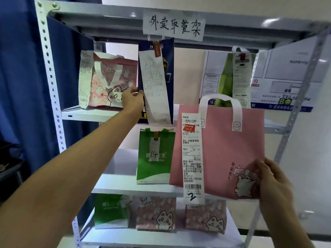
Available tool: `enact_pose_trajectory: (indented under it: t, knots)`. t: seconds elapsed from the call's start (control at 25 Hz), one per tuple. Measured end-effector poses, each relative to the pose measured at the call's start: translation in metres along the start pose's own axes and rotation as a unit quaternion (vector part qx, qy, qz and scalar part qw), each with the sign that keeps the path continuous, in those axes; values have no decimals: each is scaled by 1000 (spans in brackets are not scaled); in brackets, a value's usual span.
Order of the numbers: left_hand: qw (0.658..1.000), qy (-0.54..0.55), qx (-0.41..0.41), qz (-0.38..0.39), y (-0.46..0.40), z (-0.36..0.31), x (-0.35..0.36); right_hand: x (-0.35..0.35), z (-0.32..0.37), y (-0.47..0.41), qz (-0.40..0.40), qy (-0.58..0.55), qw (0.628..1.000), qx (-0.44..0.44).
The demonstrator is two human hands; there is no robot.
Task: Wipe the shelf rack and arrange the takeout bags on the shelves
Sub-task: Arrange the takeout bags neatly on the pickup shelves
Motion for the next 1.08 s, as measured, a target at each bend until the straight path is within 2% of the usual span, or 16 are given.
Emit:
enact_pose_trajectory:
  t: [0.2, 0.44, 0.64, 1.08]
  knots:
    - [1000, 12, -15, 18, 46, 0, -51, -17, 35, 30, -22, -2, 999, -24]
    - [999, 0, -24, 27, 94, 36, -124, -9, 67, 47, -26, -7, 999, -47]
    - [997, -71, -24, 24, 122, 80, -175, 10, 83, 32, -32, -31, 998, -53]
    - [995, -66, -67, 22, 149, 137, -187, 107, 116, -41, -18, -32, 994, -99]
Point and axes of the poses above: each hand's wrist, its own y-axis away from the middle knuckle, its own x-axis out of the palm, z = x × y, the point moved 7 cm from there along -y, towards the middle knuckle, and after that the axes turned 8 degrees about -x, right-handed, at the moved point
